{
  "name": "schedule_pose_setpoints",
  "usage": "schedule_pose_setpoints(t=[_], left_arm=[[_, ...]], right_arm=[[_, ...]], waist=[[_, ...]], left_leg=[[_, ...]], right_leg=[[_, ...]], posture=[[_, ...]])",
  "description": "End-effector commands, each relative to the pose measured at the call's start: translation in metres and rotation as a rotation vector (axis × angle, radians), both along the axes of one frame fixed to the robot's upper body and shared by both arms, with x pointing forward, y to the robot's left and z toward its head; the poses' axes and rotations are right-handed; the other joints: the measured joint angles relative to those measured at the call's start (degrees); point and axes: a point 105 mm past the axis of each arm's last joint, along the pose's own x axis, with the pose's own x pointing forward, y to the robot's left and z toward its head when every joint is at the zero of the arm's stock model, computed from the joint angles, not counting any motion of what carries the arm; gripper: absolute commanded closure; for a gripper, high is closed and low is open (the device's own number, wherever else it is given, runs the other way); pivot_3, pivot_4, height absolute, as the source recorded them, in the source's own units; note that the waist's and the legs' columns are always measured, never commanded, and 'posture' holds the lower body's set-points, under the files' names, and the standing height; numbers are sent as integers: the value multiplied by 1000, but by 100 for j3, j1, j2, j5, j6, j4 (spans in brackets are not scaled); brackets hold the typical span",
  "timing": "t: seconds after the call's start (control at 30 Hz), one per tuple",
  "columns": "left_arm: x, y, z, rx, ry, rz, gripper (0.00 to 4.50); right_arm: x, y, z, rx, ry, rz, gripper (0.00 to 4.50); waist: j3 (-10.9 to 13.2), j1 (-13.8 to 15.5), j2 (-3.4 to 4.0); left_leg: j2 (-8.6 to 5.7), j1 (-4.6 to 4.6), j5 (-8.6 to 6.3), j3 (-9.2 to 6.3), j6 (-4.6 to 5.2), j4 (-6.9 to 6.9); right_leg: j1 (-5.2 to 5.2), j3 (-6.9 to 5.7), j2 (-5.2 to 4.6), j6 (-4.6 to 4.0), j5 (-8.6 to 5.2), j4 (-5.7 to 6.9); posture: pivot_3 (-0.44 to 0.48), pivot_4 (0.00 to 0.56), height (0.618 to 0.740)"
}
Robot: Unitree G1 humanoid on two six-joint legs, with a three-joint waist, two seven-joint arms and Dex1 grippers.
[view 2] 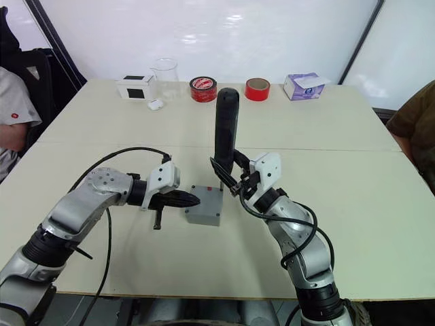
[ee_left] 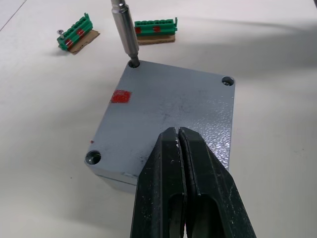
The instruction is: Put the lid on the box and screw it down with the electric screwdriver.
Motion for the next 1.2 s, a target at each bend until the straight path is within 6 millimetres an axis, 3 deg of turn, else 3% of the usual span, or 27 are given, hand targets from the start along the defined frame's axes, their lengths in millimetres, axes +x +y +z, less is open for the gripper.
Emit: schedule_pose_setpoints(t=[0.03, 0.6, 0.73, 0.87, 1.0, 1.2], left_arm=[[-7, 4, -28, 78, 88, 9, 4500], [-6, 5, -31, 75, 92, 9, 4500], [-5, 3, -32, 74, 91, 8, 4500], [-4, 2, -33, 71, 87, 6, 4500], [-2, -1, -34, 59, 80, 5, 4500], [0, -2, -33, 16, 78, 23, 4500]], right_arm=[[-1, -2, -58, -85, 228, -2, 2711], [-1, -3, -58, -81, 229, -5, 2711], [2, -6, -46, -66, 186, -20, 2711], [12, -13, 6, -42, 23, -29, 2711], [3, -13, 64, -51, -104, 48, 2711], [1, -31, 137, 59, -85, 91, 2711]], waist=[[-8, 2, -3], [-56, 6, 14], [-56, 15, 15], [-50, 22, 20], [2, 44, 79], [57, 36, 97]], left_leg=[[0, 1, 0, 0, 1, -4], [-2, 8, -2, 3, -4, -58], [-2, 8, -1, 3, -3, -59], [-7, 6, -1, 4, -3, -56], [-20, -22, 5, 15, 7, -49], [-21, -70, 8, 12, 8, -34]], right_leg=[[0, 0, 0, 0, 0, -4], [14, -44, -28, -1, 1, -62], [14, -46, -28, -1, 1, -63], [15, -49, -37, -3, 2, -64], [-3, -92, -80, -11, 7, -64], [-5, -131, -91, -9, 8, -64]], posture=[[0, 150, 740], [0, 150, 740], [0, 150, 740], [0, 150, 740], [0, 150, 740], [0, 150, 740]])
